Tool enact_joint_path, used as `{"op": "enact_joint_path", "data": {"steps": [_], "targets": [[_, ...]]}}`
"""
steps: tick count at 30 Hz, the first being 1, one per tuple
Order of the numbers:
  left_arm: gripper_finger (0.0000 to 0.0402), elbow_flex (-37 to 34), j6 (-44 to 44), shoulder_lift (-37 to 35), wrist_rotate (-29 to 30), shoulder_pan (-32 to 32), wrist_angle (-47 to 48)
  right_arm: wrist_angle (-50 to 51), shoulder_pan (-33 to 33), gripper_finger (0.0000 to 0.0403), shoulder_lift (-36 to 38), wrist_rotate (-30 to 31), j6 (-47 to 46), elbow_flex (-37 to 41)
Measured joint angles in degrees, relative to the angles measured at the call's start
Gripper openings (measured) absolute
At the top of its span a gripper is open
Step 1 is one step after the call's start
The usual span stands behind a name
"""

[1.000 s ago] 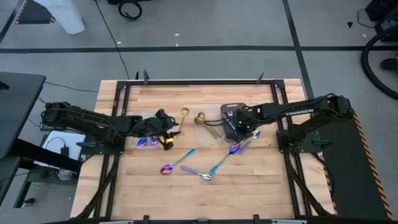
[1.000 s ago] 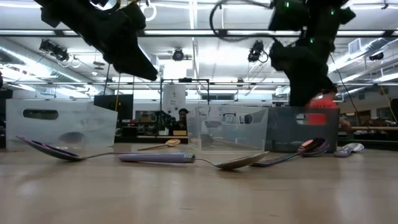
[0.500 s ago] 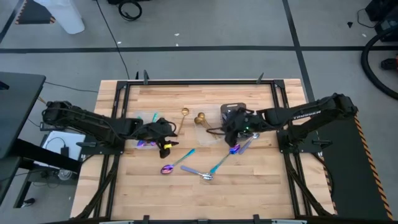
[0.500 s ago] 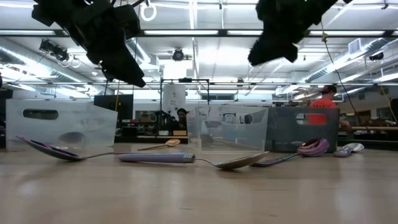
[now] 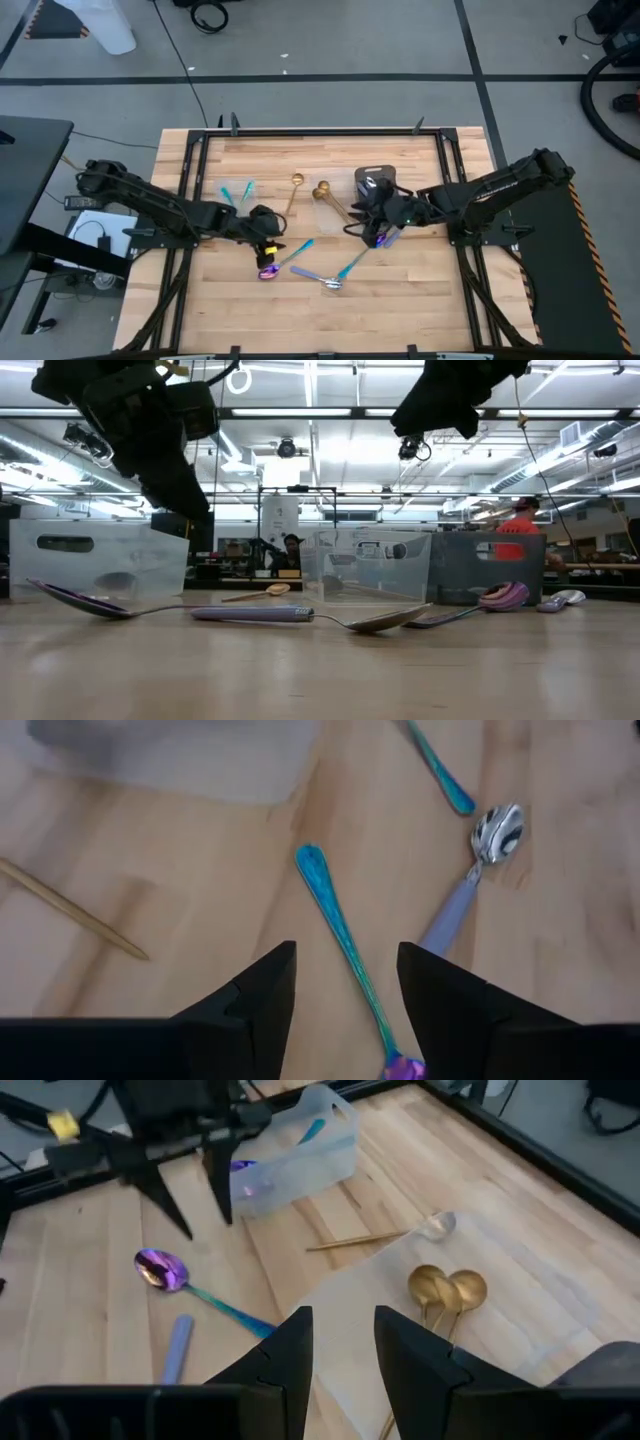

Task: Sort silverware by color (type)
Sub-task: Put the blue spoon into the left transparent bin

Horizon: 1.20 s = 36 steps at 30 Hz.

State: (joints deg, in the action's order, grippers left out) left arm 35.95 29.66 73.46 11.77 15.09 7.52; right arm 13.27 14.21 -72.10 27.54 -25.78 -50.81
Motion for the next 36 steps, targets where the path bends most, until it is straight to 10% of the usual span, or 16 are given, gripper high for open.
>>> {"op": "enact_joint_path", "data": {"steps": [36], "targets": [[0.0156,4.01,9.83,9.01,6.19,5.59,3.89,-29.76,6.08,0.012,-23.35,10.43,6.08,0.02]]}}
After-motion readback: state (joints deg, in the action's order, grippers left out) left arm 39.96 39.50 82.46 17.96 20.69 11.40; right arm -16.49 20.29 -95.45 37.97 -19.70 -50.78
